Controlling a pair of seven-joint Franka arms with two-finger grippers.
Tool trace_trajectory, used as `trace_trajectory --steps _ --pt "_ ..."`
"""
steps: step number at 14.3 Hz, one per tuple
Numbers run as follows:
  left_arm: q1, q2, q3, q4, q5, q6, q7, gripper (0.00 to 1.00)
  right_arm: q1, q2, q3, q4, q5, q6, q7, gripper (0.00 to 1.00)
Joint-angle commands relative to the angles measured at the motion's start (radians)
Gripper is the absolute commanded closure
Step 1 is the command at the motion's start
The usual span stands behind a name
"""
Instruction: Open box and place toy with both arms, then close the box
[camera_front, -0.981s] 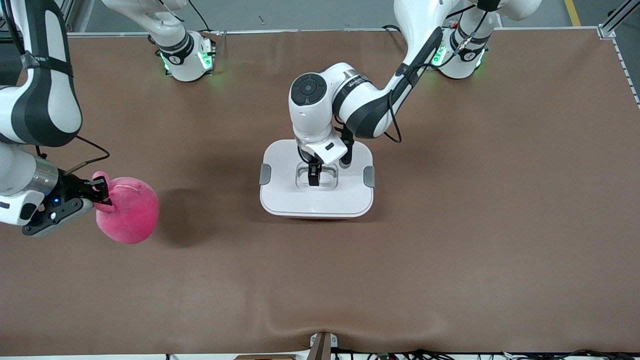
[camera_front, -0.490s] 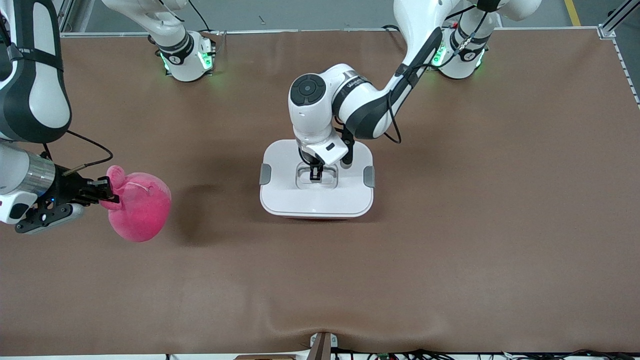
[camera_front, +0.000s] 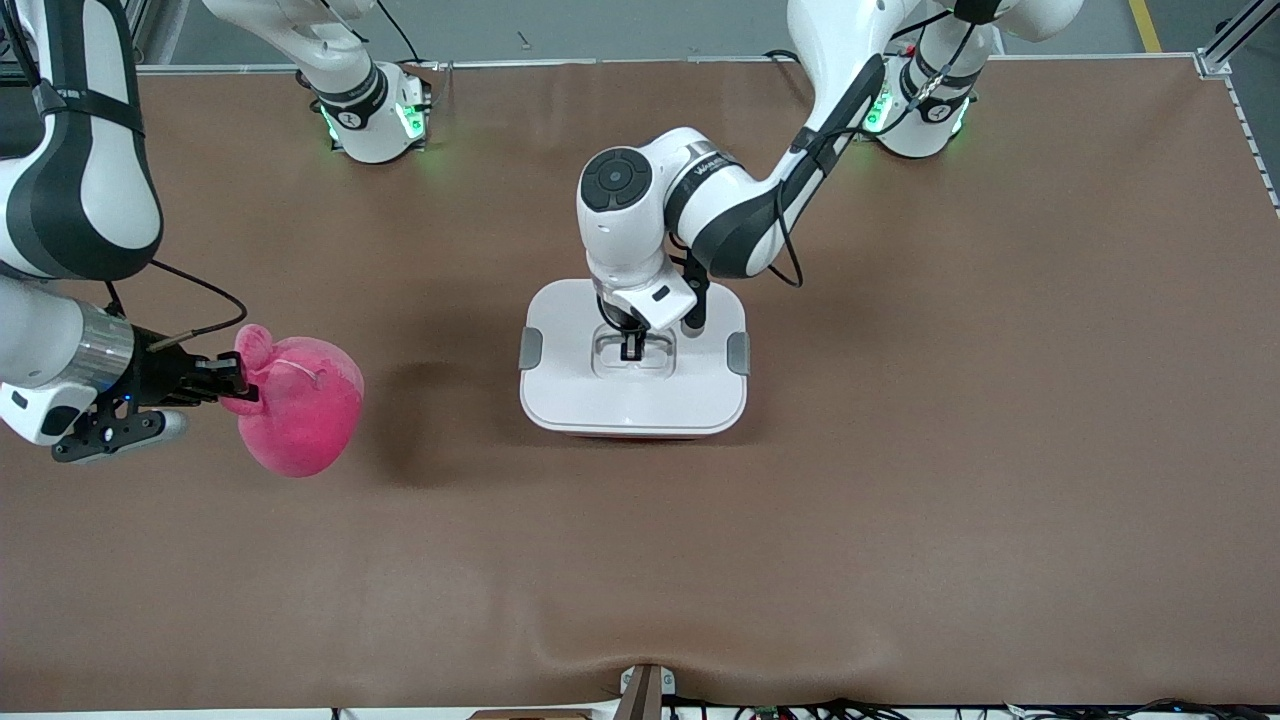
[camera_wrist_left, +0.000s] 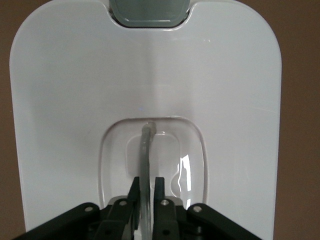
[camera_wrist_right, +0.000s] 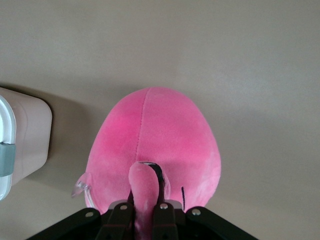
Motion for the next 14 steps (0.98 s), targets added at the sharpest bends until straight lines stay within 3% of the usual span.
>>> trace_trajectory --steps 1,6,14 --pt "-0.008 0.0 0.007 0.012 0.021 0.0 -0.018 0.91 0.004 0.006 -0.006 0.028 0.015 -0.026 0.017 1.0" --pt "-0.008 -0.003 0.005 0.012 0.022 0.0 -0.017 0.99 0.004 0.006 -0.006 0.028 0.015 -0.028 0.017 1.0" --pt "-0.005 -0.014 0.005 0.014 0.021 -0.002 -0.017 1.0 0.007 0.006 -0.006 0.028 0.015 -0.045 0.019 1.0"
